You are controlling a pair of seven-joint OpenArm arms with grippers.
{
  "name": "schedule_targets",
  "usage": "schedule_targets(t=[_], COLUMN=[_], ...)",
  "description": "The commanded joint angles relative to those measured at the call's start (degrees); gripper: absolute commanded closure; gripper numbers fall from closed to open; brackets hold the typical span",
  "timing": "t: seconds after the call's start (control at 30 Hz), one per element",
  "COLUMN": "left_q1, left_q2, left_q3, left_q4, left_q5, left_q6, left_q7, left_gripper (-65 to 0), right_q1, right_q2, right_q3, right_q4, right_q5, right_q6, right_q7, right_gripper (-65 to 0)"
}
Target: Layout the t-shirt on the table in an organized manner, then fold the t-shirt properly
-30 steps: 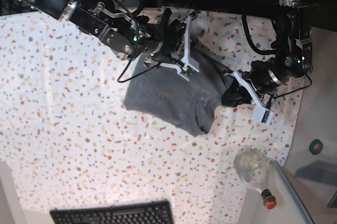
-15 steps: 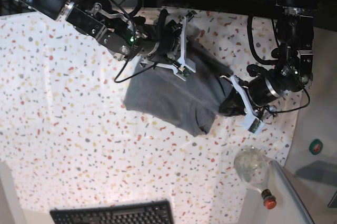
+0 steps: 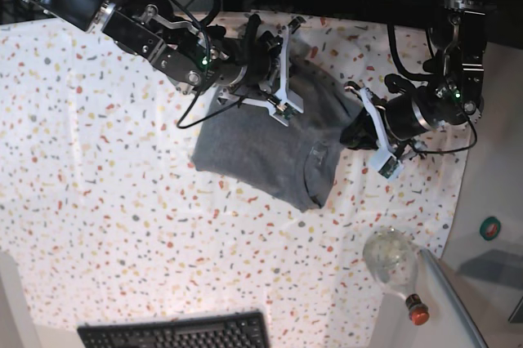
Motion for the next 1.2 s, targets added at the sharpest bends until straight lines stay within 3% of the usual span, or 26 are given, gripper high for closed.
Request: schedule_targets(t=[0.0,0.23,0.37,0.6,0.7,0.77,0.93,0.97,1.03,1.13,1.17], left_q1=[-0.4,-0.3,-0.3,-0.2,-0.2,-0.2,1.1,1.6,3.9,8.5,9.5], left_q2=[-0.5,-1.4,-0.9,-0.8,0.8,2.1,6.0,7.0,8.3,10.5,11.4], left_q3=[-0.4,-0.7,-5.6,-15.7,-18.7,-19.2,-18.9,-18.6,-17.2,-12.9,-11.8], left_q4=[0.2,-4.0,-4.4,-4.4,-4.2,-3.9,-3.4,-2.5,0.2,8.1,10.2], left_q5=[-0.5,-0.6,-0.6,-1.0,-1.0,-1.0,-1.0,-1.0,-1.0,-1.0,-1.0], left_q6=[-0.3,-0.3,-0.3,-0.3,-0.3,-0.3,-0.3,-0.3,-0.3,-0.3,-0.3], left_q7=[-1.1,-0.9,-0.8,-0.6,-0.6,-0.6,-0.6,-0.6,-0.6,-0.6,-0.6], left_gripper=[0.0,0.0,-1.3,-33.9,-41.5,-42.8,-42.1,-39.5,-28.3,0.0,0.0], right_q1=[0.8,1.1,1.1,1.1,1.1,0.8,-0.9,-1.8,-4.3,-8.8,-9.8], right_q2=[-0.4,-0.3,0.4,1.4,1.3,1.3,3.6,4.1,5.0,5.4,5.4], right_q3=[0.3,0.3,0.3,0.4,1.5,3.1,8.4,10.9,16.3,27.6,30.6], right_q4=[0.7,0.7,0.7,1.3,1.3,1.8,7.3,8.8,10.9,12.3,12.4], right_q5=[0.4,0.4,0.4,0.4,0.4,0.4,0.4,0.4,0.4,0.4,0.4], right_q6=[0.4,0.4,0.4,0.4,0.4,0.4,0.3,0.3,0.3,0.3,0.4], right_q7=[0.9,0.9,0.9,0.9,0.9,0.9,0.9,0.9,0.9,1.0,1.0], right_gripper=[0.0,0.0,0.0,0.0,0.0,0.0,0.0,0.0,0.0,0.0,0.0])
